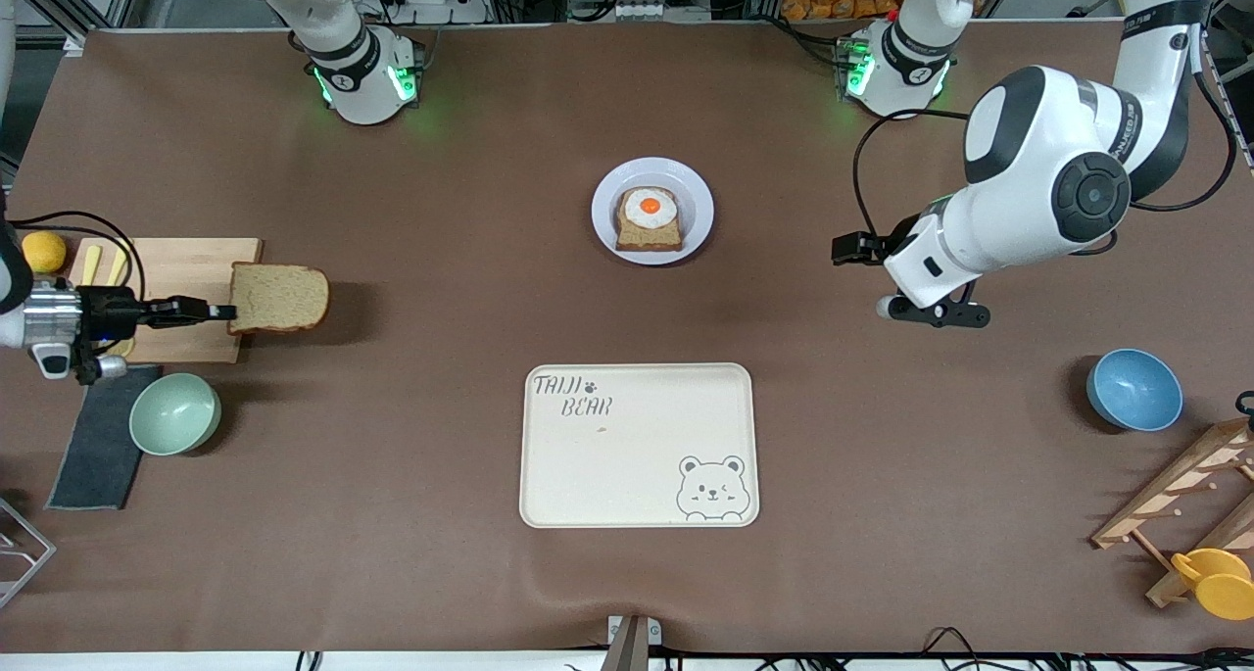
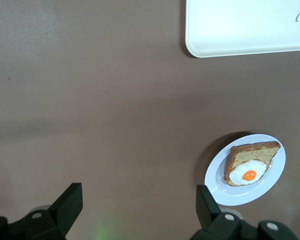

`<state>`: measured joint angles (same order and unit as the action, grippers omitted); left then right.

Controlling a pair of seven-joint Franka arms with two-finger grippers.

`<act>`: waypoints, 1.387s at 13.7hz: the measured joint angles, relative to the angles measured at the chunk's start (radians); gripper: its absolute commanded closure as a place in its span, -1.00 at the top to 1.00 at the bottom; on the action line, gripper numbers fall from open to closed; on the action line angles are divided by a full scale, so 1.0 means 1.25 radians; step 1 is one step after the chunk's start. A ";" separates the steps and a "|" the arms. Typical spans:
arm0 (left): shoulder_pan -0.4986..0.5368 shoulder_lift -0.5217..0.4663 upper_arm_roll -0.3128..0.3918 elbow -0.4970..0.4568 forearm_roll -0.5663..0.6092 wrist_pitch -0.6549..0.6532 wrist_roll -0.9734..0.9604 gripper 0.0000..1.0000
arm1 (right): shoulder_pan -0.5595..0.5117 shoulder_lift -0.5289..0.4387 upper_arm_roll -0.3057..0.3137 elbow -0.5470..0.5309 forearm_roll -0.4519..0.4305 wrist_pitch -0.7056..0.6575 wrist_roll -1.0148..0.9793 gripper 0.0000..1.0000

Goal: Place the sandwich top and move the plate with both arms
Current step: 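Lift the bread slice with the right gripper toward the egg plate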

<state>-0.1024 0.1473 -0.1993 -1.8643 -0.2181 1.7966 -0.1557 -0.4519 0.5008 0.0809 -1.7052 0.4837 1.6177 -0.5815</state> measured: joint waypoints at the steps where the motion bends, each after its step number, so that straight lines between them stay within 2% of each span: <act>1: 0.000 0.000 0.000 0.000 0.000 0.000 0.000 1.00 | 0.023 -0.007 0.001 0.000 0.009 -0.005 0.018 -1.00; 3: 0.000 0.000 0.000 0.001 0.000 0.000 0.000 1.00 | 0.076 -0.020 0.002 -0.002 0.038 -0.022 0.067 -1.00; 7: 0.010 -0.001 0.001 0.007 0.000 0.002 0.000 1.00 | 0.183 -0.026 0.002 -0.058 0.149 -0.015 0.100 -1.00; 10: 0.022 -0.001 0.002 0.008 0.000 0.002 0.000 1.00 | 0.245 -0.030 0.002 -0.135 0.220 0.057 0.099 -1.00; 14: 0.021 -0.001 0.001 0.008 0.000 0.002 0.000 1.00 | 0.366 -0.079 0.002 -0.237 0.331 0.173 0.101 -1.00; 19: 0.021 0.000 0.001 0.007 0.000 0.002 0.000 1.00 | 0.523 -0.106 0.002 -0.300 0.463 0.297 0.106 -1.00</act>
<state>-0.0758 0.1469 -0.1982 -1.8561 -0.2181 1.7996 -0.1557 0.2018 0.3686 0.0838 -2.0796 1.0630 1.9892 -0.4484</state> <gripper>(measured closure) 0.000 0.960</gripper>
